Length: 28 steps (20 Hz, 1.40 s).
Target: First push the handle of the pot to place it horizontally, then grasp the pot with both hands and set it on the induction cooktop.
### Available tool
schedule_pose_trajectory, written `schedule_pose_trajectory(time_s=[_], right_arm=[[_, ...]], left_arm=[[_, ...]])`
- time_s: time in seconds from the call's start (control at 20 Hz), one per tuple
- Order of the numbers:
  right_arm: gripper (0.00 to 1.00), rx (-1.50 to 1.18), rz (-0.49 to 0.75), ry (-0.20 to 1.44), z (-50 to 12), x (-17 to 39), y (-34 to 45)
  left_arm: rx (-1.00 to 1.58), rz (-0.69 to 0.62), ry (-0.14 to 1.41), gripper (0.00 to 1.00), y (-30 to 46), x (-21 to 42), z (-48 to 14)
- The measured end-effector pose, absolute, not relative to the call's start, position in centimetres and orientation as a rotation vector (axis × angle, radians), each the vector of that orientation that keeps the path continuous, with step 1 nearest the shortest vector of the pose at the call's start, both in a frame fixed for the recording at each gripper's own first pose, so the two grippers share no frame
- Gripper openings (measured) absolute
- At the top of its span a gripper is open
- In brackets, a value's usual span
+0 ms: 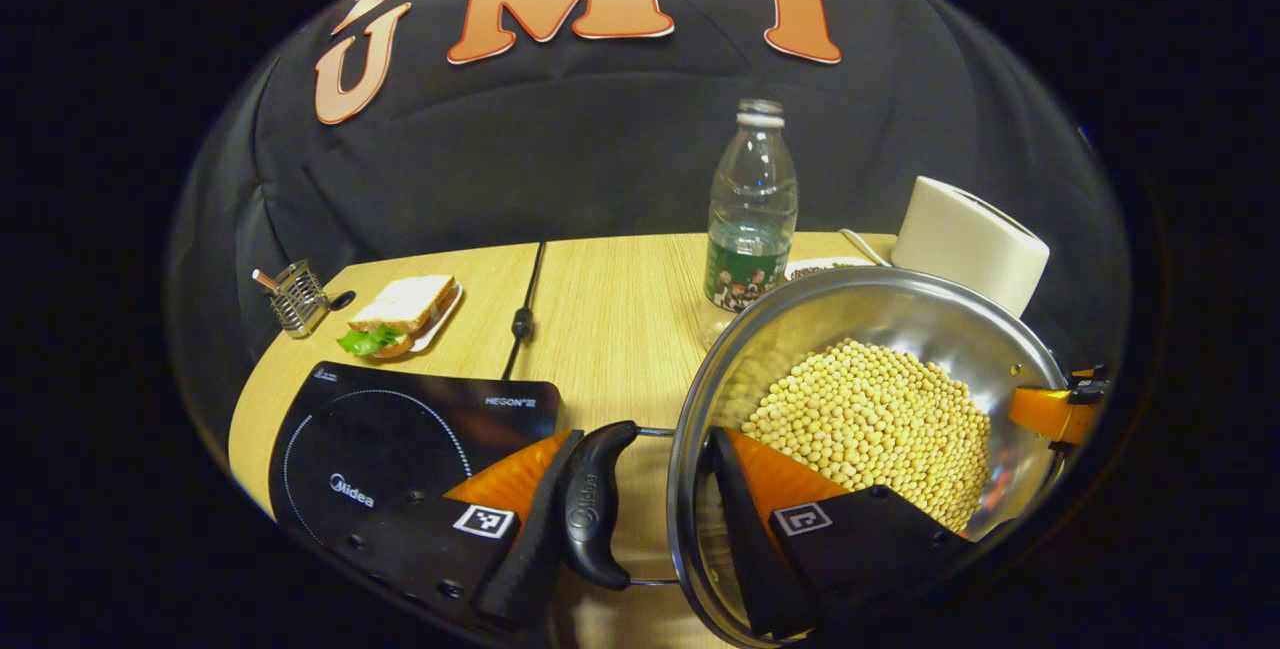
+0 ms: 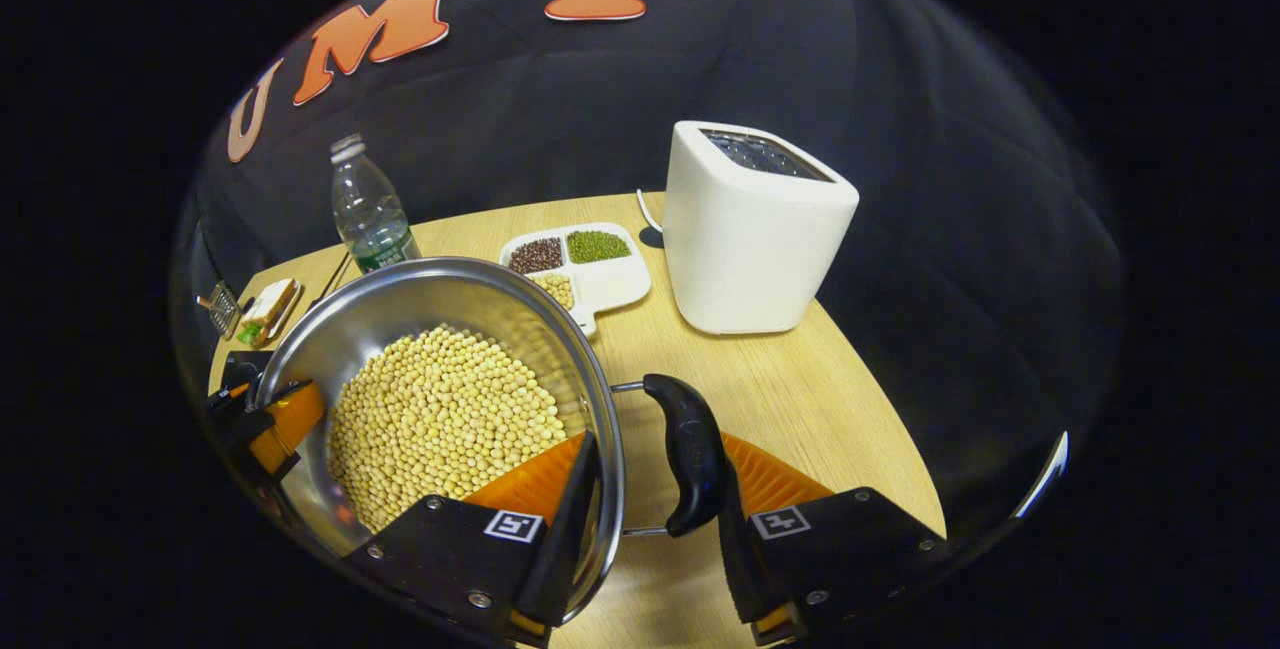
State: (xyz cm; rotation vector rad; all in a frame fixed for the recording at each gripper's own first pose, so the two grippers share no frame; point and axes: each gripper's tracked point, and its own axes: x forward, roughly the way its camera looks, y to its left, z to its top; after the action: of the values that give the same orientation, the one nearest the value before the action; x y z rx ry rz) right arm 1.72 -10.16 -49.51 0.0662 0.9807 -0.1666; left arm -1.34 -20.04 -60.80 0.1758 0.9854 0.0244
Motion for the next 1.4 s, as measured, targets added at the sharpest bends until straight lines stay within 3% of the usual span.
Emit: schedule_pose_trajectory(time_s=[0.85,1.0,1.25,1.3,1.4], right_arm=[[0.61,0.040,-0.023,0.875,-40.2,2.4,4.4],[0.61,0.017,0.004,0.853,-38.8,2.5,7.7],[0.61,0.006,0.065,0.848,-38.0,2.5,13.0],[0.61,0.009,0.077,0.851,-37.9,2.5,14.0],[0.61,0.009,0.103,0.863,-38.1,2.5,15.1]], left_arm=[[0.142,0.172,0.873,0.79,-5.5,-2.9,-48.2],[0.133,0.198,0.857,0.76,-2.4,-3.8,-46.4],[0.166,0.252,0.833,0.76,3.3,-4.5,-44.1],[0.174,0.262,0.832,0.81,4.3,-4.8,-43.7],[0.172,0.283,0.842,0.78,6.0,-5.6,-43.2]])
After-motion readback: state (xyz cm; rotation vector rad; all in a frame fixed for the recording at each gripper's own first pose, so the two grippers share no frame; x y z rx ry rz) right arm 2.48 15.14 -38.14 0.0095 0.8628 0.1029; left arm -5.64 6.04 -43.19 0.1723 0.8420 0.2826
